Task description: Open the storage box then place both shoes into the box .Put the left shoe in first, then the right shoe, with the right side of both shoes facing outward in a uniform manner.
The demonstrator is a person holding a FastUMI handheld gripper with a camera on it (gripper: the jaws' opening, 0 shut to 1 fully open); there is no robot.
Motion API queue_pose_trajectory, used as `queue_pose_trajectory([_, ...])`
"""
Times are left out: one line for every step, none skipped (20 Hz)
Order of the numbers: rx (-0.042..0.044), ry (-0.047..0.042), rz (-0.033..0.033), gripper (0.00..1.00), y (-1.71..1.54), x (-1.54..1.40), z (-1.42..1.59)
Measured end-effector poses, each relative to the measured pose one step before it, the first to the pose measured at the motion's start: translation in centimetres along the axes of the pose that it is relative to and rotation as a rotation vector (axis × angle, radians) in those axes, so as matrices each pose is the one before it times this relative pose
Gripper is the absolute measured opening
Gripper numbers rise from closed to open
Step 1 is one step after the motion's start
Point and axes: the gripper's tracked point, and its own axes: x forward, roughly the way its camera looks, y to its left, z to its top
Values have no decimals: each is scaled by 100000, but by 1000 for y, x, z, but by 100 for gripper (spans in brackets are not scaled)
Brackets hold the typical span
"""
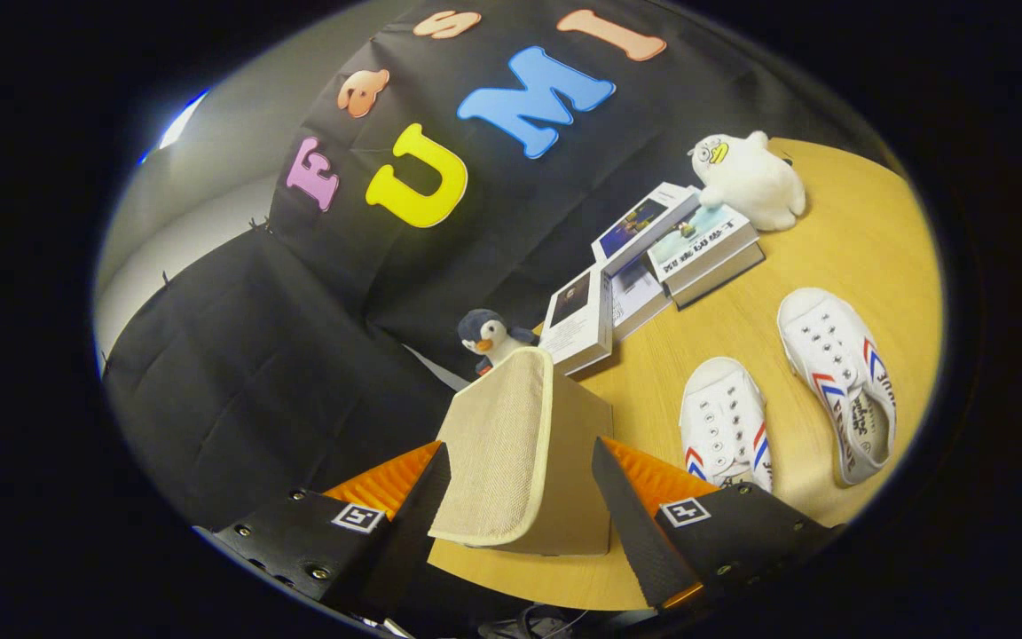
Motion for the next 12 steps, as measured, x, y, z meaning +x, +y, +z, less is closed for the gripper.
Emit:
queue_pose_trajectory([2199,1632,640,97,-114,361,-331])
queue_pose_trajectory([2189,1520,531,97,-27,228,-484])
queue_pose_trajectory([1953,1515,424,97,-99,319,-376])
queue_pose_trajectory([1965,1400,733,97,-79,564,-456])
queue_pose_trajectory([2325,1723,950,96,2,251,-443])
queue_pose_trajectory([2510,1467,926,96,-16,411,-553])
queue_pose_trajectory([2545,1423,861,96,-96,392,-317])
queue_pose_trajectory([2695,1442,730,96,-29,320,-519])
queue_pose_trajectory([2585,1869,1000,96,23,256,-473])
queue_pose_trajectory([2396,2149,713,96,-75,181,-571])
queue_pose_trajectory([2233,1886,299,96,-127,169,-419])
queue_pose_trajectory([1898,1439,213,95,-145,274,-451])
